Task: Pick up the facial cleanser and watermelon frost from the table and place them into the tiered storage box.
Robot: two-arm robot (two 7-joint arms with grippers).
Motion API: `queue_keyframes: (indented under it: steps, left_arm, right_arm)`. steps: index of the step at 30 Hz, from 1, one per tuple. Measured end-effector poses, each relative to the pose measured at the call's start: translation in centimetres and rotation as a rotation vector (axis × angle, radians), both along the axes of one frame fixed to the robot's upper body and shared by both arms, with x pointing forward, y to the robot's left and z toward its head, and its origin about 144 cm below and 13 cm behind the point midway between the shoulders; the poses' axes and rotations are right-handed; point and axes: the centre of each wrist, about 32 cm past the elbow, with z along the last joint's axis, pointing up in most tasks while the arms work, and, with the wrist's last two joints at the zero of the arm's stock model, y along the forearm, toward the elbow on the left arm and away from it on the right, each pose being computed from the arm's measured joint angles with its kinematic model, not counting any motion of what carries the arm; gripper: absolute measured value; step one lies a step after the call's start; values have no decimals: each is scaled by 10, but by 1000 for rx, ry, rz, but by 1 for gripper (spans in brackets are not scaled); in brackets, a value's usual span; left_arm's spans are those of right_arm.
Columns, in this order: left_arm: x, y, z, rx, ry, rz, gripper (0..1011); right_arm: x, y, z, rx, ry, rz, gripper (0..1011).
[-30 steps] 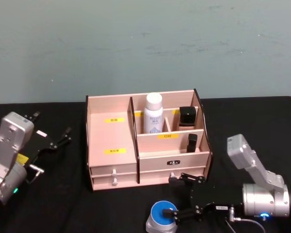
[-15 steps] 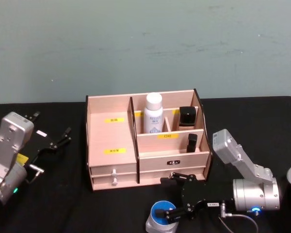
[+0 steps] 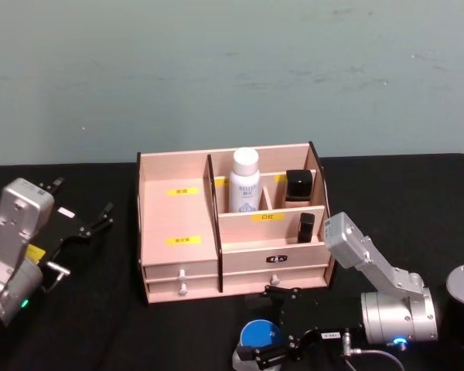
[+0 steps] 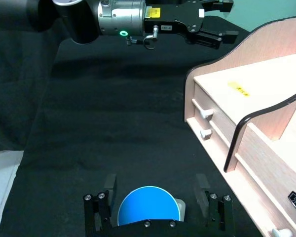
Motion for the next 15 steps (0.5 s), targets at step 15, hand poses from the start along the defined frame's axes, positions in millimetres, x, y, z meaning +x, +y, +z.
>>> queue_keyframes:
  steps: [15]
  left_arm:
    - [0, 0, 0, 0, 0, 0, 1010]
  right_arm:
    - [-11, -7, 4, -31, 10, -16, 1002]
